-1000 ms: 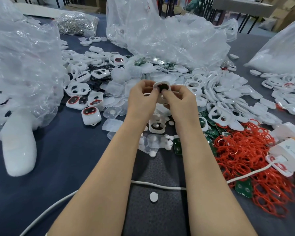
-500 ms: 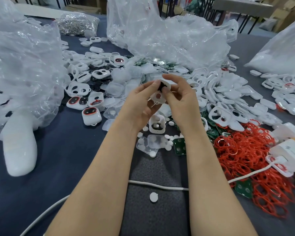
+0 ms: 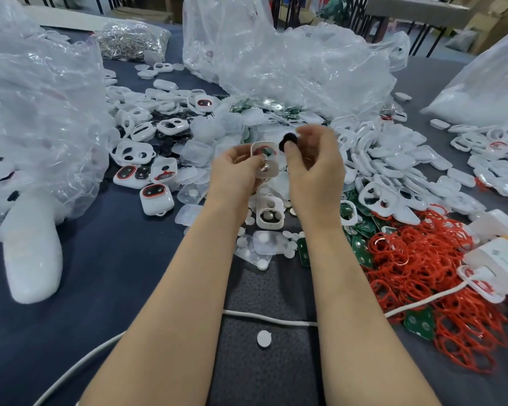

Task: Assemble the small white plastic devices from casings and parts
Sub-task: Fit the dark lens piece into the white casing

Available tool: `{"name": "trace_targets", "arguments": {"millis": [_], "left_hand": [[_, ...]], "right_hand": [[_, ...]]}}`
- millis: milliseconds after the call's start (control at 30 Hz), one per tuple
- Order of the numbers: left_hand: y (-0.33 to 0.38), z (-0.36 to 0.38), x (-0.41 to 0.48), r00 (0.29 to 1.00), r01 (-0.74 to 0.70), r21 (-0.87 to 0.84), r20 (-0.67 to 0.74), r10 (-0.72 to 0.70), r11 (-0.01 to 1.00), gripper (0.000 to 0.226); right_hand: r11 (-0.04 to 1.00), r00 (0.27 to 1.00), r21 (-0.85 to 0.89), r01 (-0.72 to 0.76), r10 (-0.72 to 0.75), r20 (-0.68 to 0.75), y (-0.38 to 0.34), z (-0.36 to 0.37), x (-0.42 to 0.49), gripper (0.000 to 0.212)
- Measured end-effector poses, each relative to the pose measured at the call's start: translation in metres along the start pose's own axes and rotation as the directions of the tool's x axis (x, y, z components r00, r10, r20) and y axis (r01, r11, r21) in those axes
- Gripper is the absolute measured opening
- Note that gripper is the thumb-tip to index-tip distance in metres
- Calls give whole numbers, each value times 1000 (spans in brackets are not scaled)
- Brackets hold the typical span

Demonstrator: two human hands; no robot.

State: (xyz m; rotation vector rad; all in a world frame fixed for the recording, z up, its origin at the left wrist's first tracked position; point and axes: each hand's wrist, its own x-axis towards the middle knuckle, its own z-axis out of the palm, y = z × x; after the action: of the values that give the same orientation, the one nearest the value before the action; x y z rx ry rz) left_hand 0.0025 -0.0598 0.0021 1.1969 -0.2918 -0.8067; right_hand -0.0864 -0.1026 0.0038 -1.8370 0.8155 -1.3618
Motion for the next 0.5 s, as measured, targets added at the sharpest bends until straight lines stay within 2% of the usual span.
{"name": "trace_targets", "arguments": {"millis": [67,167,367,500], "left_hand": [[-3,1,0,992,-114,156,-44,123,981,16],[-5,0,-1,974,-201,227,-54,218,953,13],[-4,1,-2,960,-257,235,-50,276,937,15],[-3,1,-5,952,-285,202,-54,301,937,25]], "right_hand": [[964,988,220,-149,151,9,-1,-3,2,18],[929,985,328,-171,162,54,-1,-5,4,19],[990,999,142,-15,9,44,2,-1,1,20],[995,998,89,39,-43,36,2,-1,1,19]]}}
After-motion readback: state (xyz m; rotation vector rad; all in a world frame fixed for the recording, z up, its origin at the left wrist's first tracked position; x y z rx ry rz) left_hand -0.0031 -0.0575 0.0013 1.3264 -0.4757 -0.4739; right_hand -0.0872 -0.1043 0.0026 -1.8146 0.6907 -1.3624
